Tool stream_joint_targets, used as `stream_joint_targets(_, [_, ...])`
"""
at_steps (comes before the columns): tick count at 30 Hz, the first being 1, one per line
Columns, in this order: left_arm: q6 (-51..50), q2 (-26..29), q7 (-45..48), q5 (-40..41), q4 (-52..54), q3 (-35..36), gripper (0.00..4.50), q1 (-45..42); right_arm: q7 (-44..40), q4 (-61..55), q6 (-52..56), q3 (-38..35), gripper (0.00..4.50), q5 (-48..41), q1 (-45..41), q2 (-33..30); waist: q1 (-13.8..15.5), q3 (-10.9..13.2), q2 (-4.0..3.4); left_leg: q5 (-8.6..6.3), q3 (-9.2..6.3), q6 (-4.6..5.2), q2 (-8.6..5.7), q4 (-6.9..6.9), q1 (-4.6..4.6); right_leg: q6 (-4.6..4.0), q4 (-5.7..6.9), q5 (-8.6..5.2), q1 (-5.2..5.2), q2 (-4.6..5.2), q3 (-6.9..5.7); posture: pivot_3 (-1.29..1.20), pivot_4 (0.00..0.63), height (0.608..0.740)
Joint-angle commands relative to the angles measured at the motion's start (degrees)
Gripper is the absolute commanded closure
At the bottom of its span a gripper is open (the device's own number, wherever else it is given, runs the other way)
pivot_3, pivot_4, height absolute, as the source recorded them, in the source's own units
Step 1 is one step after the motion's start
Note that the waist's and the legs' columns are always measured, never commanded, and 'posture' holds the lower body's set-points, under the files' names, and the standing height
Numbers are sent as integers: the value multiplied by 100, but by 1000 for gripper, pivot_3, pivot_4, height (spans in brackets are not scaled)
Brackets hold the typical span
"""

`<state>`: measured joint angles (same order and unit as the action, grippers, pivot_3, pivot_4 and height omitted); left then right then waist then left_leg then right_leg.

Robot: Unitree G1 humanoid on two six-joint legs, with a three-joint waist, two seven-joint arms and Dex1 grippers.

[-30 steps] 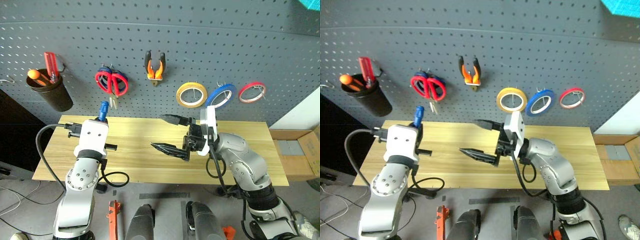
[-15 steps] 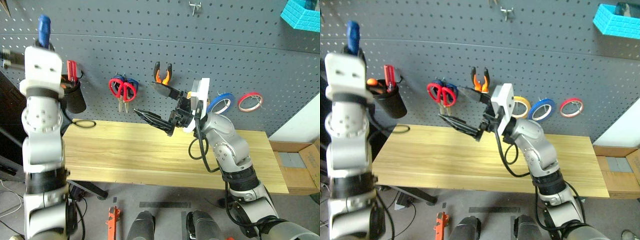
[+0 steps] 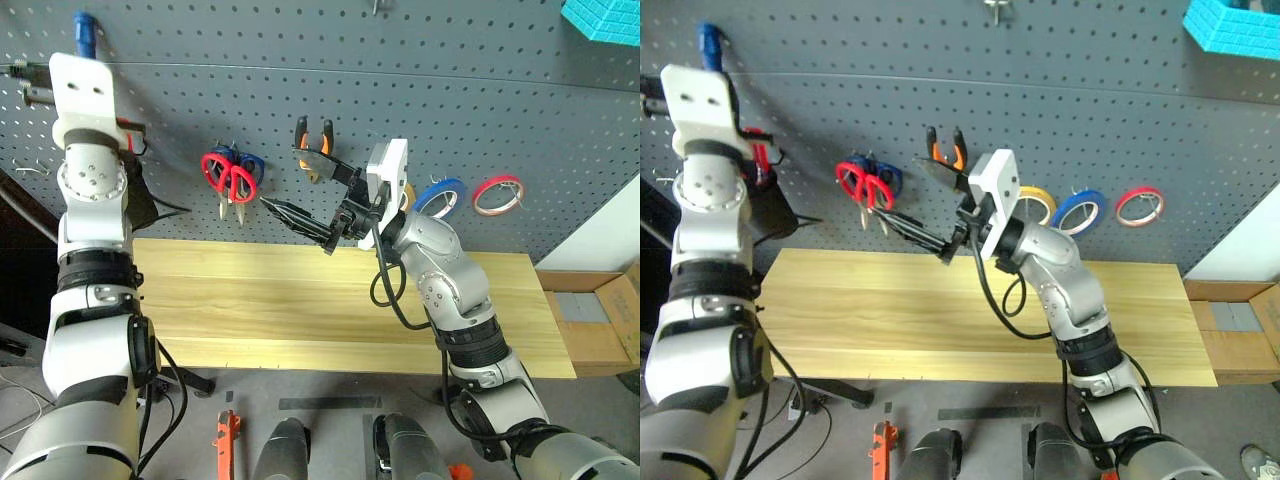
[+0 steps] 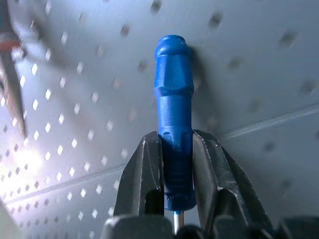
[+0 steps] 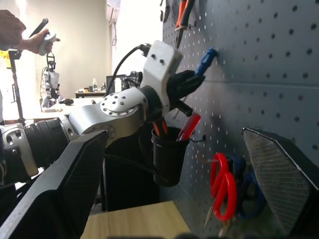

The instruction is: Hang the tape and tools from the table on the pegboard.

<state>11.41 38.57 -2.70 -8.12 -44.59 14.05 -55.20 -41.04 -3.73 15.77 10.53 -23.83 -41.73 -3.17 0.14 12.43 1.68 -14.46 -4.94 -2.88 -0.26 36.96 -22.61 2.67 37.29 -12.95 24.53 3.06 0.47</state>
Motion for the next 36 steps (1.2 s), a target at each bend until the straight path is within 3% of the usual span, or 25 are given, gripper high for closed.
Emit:
stream_joint_targets(1, [-188, -4, -34, 186, 730, 164, 4036, 623, 10, -317, 119, -39, 0, -80, 26, -59, -17, 64, -6, 0, 0, 0, 1, 0, 6, 0, 1, 0, -5, 0, 0, 89, 275, 740])
stream_joint_targets(9, [-1335, -262, -131, 397, 2717, 525, 4036, 2091, 79, -369, 371, -164, 0, -132, 98, -185, -69, 156, -48, -4, 9, 7, -2, -3, 8, -1, -4, -1, -5, 2, 20, 112, 298, 740])
stream_joint_targets(20, [-2214, -478, -161, 552, 3759, 771, 4036, 2628, 63, -376, 443, -154, 0, -131, 168, -219, -73, 273, -46, -7, 11, 10, -1, -4, 8, 0, -12, -1, -3, 2, 21, 116, 302, 740])
stream_joint_targets(32, [-2442, -631, -249, 725, 3744, 839, 39, 2454, 20, -444, 458, -152, 0, -114, 244, -353, -90, 295, -28, -8, 11, 11, 3, -5, 2, 0, -12, -1, 5, 1, 19, 108, 288, 740])
stream_joint_targets(36, [-2469, -672, -274, 732, 3807, 828, 39, 2489, 31, -478, 465, -147, 0, -101, 288, -379, -106, 295, -27, -7, 13, 10, 3, -4, -28, 0, -8, 0, 41, 1, 22, 106, 286, 740])
